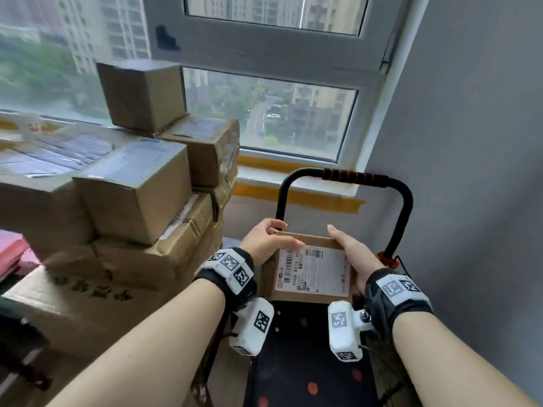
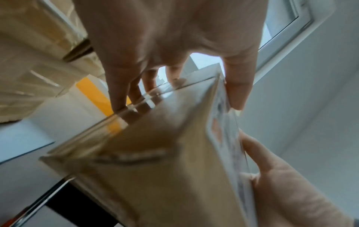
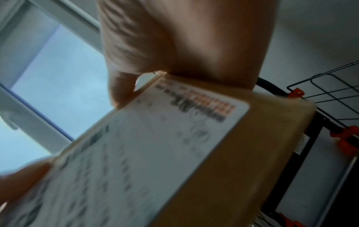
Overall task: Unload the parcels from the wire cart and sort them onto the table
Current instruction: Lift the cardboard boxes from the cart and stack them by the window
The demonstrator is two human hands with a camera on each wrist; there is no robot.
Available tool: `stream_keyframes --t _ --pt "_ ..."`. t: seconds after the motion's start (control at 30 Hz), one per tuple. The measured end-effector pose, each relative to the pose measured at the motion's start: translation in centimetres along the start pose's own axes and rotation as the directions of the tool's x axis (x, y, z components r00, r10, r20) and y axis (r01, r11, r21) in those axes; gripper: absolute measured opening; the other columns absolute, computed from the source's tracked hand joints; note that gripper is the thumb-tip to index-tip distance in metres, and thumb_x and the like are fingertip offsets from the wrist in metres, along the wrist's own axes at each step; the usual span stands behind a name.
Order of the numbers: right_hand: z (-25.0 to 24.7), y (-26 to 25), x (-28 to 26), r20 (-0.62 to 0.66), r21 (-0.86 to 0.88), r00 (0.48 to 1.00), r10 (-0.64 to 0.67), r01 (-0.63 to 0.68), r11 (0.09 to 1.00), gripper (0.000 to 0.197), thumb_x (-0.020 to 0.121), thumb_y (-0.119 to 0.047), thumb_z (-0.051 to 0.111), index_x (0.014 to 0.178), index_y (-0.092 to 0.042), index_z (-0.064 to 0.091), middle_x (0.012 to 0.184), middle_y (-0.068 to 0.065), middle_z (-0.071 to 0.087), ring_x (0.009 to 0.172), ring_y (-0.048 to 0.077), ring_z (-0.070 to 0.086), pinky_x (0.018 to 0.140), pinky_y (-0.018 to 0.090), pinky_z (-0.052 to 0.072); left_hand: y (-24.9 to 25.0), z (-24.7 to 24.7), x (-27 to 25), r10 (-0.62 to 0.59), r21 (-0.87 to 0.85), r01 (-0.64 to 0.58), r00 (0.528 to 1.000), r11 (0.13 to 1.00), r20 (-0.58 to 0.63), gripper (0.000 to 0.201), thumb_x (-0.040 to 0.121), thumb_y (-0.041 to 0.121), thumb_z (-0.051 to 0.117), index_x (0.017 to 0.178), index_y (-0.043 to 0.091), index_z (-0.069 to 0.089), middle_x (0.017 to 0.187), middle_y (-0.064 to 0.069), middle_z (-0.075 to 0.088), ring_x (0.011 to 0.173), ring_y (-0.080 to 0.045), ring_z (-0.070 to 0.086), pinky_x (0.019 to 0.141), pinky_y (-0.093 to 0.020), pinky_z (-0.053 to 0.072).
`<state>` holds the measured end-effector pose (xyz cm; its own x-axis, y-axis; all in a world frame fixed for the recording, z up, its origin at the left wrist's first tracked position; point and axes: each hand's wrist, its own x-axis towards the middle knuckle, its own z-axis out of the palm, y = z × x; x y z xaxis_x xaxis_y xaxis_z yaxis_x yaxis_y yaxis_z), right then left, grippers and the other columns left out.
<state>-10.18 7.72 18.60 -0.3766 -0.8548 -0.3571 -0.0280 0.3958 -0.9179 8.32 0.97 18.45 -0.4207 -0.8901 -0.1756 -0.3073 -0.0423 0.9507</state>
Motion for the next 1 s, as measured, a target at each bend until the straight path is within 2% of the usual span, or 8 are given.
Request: stream_keyframes --t 0.13,0.2,0.3,0.47,0.6,0.7,0.83,1.0 --pt "1.9 -1.5 -3.7 0.061 0.055 0.997 -0.054 0.051 0.997 0.068 0.064 -0.061 0.073 0.120 -0.026 0.057 0.109 0.008 0.070 0.102 0.028 0.065 0.087 0.043 0.051 1.8 -3.0 -2.4 0.056 -0.064 -0.057 0.998 0.996 -0.017 0.065 0.069 0.029 0.080 0.126 0.020 0.048 0.118 -0.007 0.061 0.099 -0.020 0.062 0.083 -0.034 0.051" --pt "2.6 -1.9 -5.3 0.110 0.026 0.991 -0.080 0.078 0.997 0.066 0.063 -0.052 0.071 0.121 -0.027 0.055 0.110 0.009 0.067 0.103 0.027 0.062 0.087 0.043 0.049 2.4 -4.5 -3.3 0.067 -0.127 -0.075 0.996 0.989 -0.066 0.061 0.076 0.029 0.076 0.128 0.016 0.047 0.110 -0.006 0.064 0.091 -0.017 0.064 0.072 -0.031 0.051" --pt "3.8 -2.3 -7.0 0.095 0.045 0.993 -0.077 0.073 0.996 0.041 0.076 -0.045 0.069 0.108 -0.022 0.058 0.100 0.009 0.065 0.094 0.026 0.061 0.089 0.043 0.049 3.0 -6.0 -4.3 0.096 -0.090 -0.108 0.987 0.990 -0.128 0.056 0.081 0.037 0.069 0.128 0.016 0.047 0.105 0.000 0.062 0.083 -0.007 0.060 0.061 -0.023 0.044" --pt "5.0 -5.7 -7.8 -0.106 0.253 0.992 -0.074 0.099 0.962 0.038 0.080 -0.050 0.065 0.090 -0.014 0.061 0.082 0.011 0.066 0.074 0.024 0.064 0.071 0.036 0.054 5.5 -7.4 -4.3 0.196 -0.041 -0.208 0.959 0.977 -0.205 0.059 0.082 0.041 0.067 0.131 0.014 0.047 0.125 0.000 0.056 0.106 -0.015 0.056 0.092 -0.029 0.045" --pt "6.5 -10.4 -6.9 -0.151 0.443 0.983 -0.102 0.159 0.882 0.045 0.069 -0.055 0.072 0.101 -0.025 0.065 0.099 0.010 0.069 0.089 0.024 0.067 0.080 0.044 0.057 9.5 -8.4 -3.7 0.238 -0.016 -0.259 0.910 0.966 -0.339 0.064 0.082 0.053 0.059 0.135 0.020 0.041 0.130 -0.002 0.049 0.116 -0.021 0.052 0.099 -0.041 0.046" --pt "8.0 -13.8 -6.2 -0.108 0.381 0.983 -0.148 0.179 0.907 0.047 0.069 -0.055 0.068 0.102 -0.022 0.062 0.098 0.009 0.065 0.089 0.024 0.064 0.079 0.044 0.057 12.8 -9.6 -3.4 0.264 0.028 -0.274 0.890 0.961 -0.372 0.061 0.085 0.052 0.053 0.135 0.020 0.039 0.131 -0.006 0.053 0.113 -0.025 0.057 0.095 -0.045 0.049" --pt "9.6 -18.2 -5.7 0.021 0.269 0.987 -0.159 0.147 0.952 0.036 0.078 -0.049 0.060 0.091 -0.016 0.057 0.088 0.011 0.059 0.084 0.026 0.059 0.092 0.042 0.051 17.0 -13.9 -3.0 0.367 0.263 -0.275 0.829 0.925 -0.423 0.040 0.096 0.029 0.048 0.132 0.011 0.046 0.127 -0.010 0.057 0.112 -0.027 0.057 0.097 -0.040 0.048" --pt "13.0 -22.4 -4.0 0.156 0.191 0.975 -0.157 0.126 0.973 0.033 0.083 -0.043 0.059 0.095 -0.013 0.051 0.095 0.021 0.059 0.085 0.030 0.062 0.088 0.038 0.054 19.1 -19.2 -1.5 0.366 0.461 -0.153 0.831 0.874 -0.419 0.034 0.094 0.020 0.050 0.127 0.014 0.053 0.123 -0.009 0.061 0.108 -0.026 0.059 0.096 -0.034 0.047"
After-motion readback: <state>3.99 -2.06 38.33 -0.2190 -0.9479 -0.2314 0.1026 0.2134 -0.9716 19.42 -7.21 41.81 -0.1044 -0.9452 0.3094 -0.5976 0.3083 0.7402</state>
